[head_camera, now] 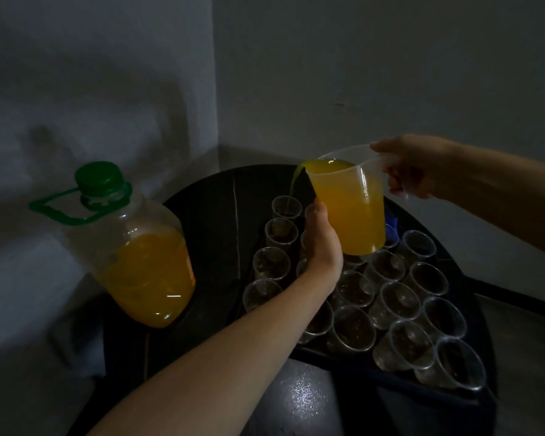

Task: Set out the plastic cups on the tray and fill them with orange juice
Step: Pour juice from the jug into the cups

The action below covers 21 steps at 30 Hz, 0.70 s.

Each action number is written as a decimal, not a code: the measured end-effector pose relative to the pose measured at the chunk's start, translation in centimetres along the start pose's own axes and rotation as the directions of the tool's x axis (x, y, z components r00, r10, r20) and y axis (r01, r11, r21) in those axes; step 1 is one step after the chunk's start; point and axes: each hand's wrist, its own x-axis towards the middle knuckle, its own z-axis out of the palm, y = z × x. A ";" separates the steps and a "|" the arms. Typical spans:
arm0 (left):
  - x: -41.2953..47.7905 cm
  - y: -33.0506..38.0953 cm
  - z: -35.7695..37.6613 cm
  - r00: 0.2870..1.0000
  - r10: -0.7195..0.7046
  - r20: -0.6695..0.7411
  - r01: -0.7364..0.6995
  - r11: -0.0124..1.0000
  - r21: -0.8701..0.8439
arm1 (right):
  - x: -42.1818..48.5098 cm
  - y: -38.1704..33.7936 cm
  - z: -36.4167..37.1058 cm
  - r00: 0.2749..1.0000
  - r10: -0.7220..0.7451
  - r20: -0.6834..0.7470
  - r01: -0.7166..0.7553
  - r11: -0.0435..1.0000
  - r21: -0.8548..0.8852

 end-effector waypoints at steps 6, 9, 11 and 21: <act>-0.1 0.0 0.0 1.000 0.006 0.016 -0.005 1.000 -0.029 | -0.2 -0.4 0.1 1.000 0.026 0.004 -0.026 0.999 0.033; -0.2 0.0 0.1 1.000 -0.007 0.010 0.008 1.000 -0.012 | -0.4 -0.4 0.1 0.999 0.042 -0.010 -0.042 0.998 0.040; -0.4 0.2 0.2 0.999 -0.026 0.022 0.026 1.000 -0.016 | -0.6 -0.5 0.1 0.998 0.051 -0.021 -0.050 0.998 0.036; -1.6 0.7 0.9 0.995 -0.084 0.061 0.089 0.991 -0.095 | -2.0 -0.9 -0.3 0.999 0.044 0.008 -0.043 0.993 -0.107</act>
